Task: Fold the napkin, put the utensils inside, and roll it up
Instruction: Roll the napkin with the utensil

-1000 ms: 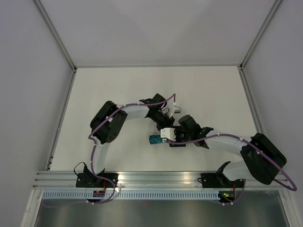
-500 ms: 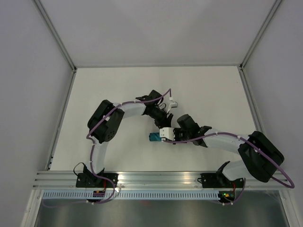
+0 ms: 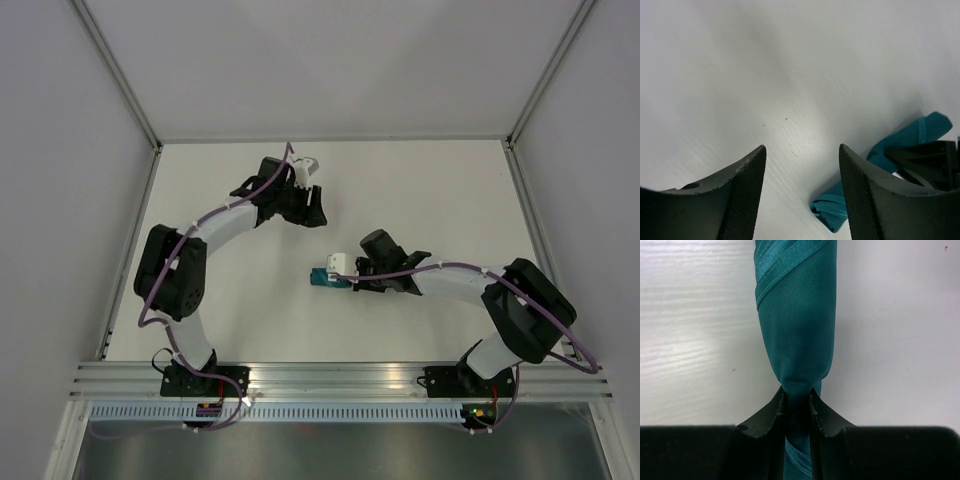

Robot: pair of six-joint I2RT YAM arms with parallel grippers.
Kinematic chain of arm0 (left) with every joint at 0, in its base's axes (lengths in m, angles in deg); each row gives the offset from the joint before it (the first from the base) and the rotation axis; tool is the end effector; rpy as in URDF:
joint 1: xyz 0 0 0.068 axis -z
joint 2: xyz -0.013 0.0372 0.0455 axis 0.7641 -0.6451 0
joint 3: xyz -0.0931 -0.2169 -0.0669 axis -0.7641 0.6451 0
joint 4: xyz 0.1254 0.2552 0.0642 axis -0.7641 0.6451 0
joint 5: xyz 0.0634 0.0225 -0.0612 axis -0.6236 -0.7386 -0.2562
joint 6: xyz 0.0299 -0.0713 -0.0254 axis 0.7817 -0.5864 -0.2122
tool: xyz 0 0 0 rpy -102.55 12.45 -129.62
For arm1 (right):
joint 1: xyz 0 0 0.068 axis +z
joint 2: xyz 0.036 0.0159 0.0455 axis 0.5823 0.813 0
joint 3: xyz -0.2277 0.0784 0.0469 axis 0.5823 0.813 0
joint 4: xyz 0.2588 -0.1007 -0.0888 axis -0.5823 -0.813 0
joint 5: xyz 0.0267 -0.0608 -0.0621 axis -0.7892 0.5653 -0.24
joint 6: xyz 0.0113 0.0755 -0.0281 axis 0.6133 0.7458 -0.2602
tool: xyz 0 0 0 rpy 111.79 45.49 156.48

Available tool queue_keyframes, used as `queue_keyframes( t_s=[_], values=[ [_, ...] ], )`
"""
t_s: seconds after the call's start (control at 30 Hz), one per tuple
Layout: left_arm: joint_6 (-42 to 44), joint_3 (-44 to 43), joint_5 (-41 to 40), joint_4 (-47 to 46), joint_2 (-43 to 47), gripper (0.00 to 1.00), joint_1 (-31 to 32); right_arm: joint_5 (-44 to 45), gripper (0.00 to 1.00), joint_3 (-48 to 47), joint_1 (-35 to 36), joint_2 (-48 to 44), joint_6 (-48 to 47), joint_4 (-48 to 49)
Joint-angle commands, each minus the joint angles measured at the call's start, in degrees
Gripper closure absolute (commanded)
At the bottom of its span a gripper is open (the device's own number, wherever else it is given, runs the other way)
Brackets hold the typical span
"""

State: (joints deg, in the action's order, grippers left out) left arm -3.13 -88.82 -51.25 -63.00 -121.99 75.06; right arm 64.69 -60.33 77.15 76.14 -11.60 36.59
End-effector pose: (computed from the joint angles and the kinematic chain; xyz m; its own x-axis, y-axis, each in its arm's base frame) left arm 0.3899 -0.2179 0.1455 -0.7046 0.2354 -0.6694 0.5967 0.7071 -0.3794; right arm 0.2365 0.2255 0.0720 0.0748 -0.8618 -0.5018 -0.9487 0.0935 -0.3020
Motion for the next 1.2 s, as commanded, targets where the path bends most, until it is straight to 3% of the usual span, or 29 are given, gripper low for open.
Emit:
queue_keyframes(
  t_s=[0.0,0.13,0.4,0.6,0.87,1.17],
  values=[
    [-10.2,0.7,-11.5,-1.3,7.7,0.35,0.0,4.0,0.85,-2.9,0.1,5.6,6.8,-4.9],
    [-16.2,4.2,-17.9,0.6,13.9,0.34,0.0,5.2,0.85,-8.0,0.0,11.1,13.1,-7.1],
    [-22.2,13.3,-19.1,1.0,27.1,0.33,0.0,3.6,0.85,-19.4,-1.4,20.0,24.2,-12.9],
    [-24.6,19.6,-19.6,0.8,31.8,0.33,0.1,0.9,0.85,-27.3,-4.4,27.6,34.2,-14.8],
    [-28.1,23.1,-20.7,-4.7,26.3,0.33,0.5,0.8,0.85,-32.4,-5.8,33.1,44.2,-13.4],
    [-36.4,17.2,-28.0,-10.8,12.1,0.35,4.2,-2.0,0.85,-34.7,-6.6,37.1,53.3,-11.8]
  ],
)
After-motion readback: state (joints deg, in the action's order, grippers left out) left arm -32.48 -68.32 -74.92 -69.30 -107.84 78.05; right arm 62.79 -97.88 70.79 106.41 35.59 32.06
